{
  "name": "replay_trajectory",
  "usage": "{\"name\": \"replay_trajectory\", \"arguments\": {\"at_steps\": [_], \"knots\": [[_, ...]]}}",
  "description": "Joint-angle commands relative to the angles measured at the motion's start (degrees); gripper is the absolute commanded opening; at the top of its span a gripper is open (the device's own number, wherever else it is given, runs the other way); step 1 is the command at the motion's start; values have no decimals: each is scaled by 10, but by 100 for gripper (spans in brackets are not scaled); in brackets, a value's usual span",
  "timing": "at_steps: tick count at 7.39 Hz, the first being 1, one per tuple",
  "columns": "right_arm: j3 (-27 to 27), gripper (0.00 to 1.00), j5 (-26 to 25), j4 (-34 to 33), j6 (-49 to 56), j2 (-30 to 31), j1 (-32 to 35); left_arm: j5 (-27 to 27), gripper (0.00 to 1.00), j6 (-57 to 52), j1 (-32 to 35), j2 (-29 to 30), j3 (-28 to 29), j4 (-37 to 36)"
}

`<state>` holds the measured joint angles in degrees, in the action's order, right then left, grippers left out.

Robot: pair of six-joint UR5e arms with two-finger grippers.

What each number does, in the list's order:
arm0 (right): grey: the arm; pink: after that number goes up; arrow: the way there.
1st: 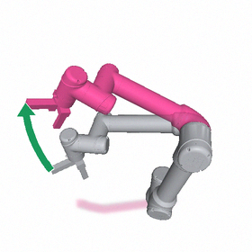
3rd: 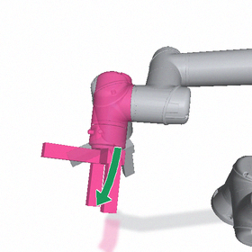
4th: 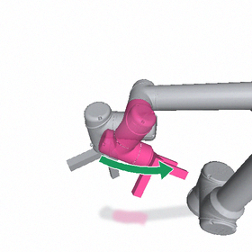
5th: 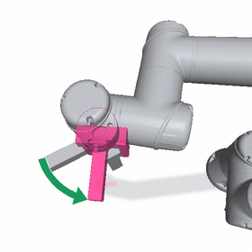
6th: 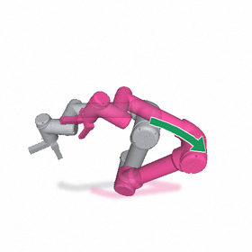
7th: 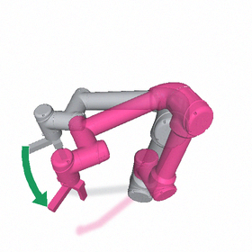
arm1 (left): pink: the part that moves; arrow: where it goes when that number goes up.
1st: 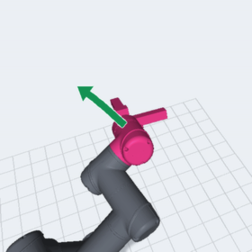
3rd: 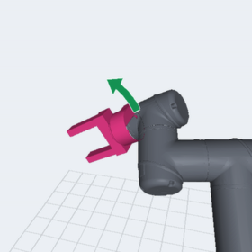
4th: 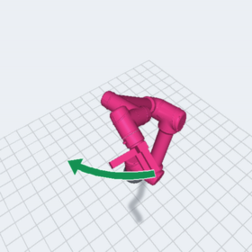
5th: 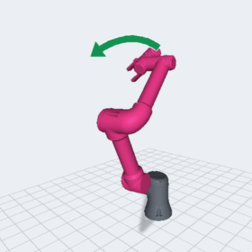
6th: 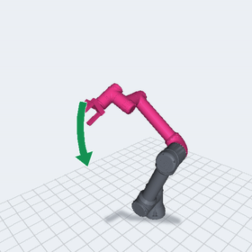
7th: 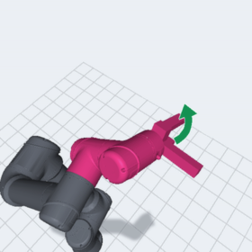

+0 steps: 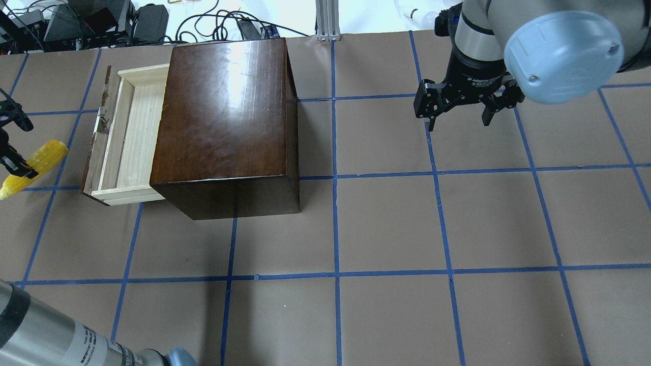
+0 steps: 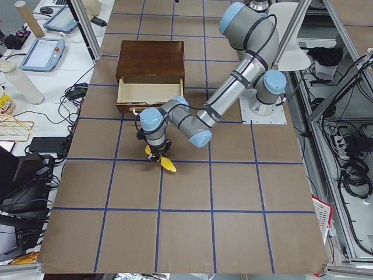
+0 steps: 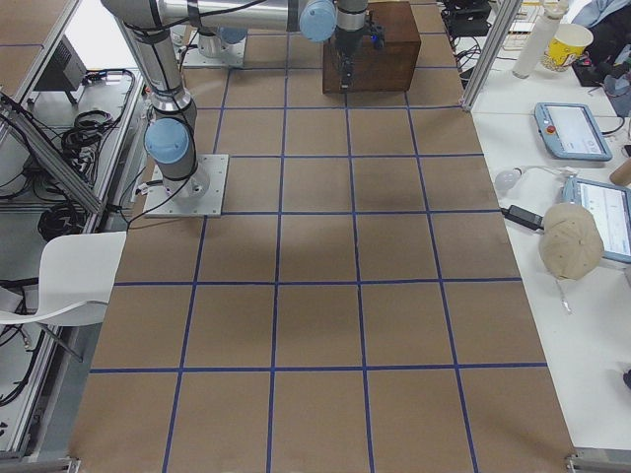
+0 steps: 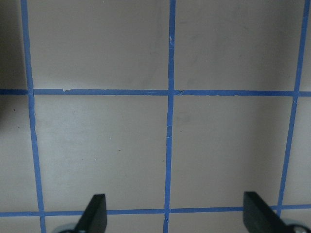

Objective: Open drawer and put corn inside
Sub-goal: 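Lift the corn with the left gripper and carry it over the drawer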

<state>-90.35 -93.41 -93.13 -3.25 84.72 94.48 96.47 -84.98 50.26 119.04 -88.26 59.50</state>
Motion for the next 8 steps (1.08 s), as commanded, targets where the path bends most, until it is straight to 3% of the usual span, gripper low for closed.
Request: {"name": "replay_trajectory", "arguments": {"at_steps": [1,4,8], "knots": [[0,100,1,0,0,0,0,4,0,37,26,-23,83,94],[0,100,1,0,0,0,0,-26,0,195,71,-63,142,198],[0,100,2,0,0,-1,0,-29,0,449,156,-100,142,222]]}}
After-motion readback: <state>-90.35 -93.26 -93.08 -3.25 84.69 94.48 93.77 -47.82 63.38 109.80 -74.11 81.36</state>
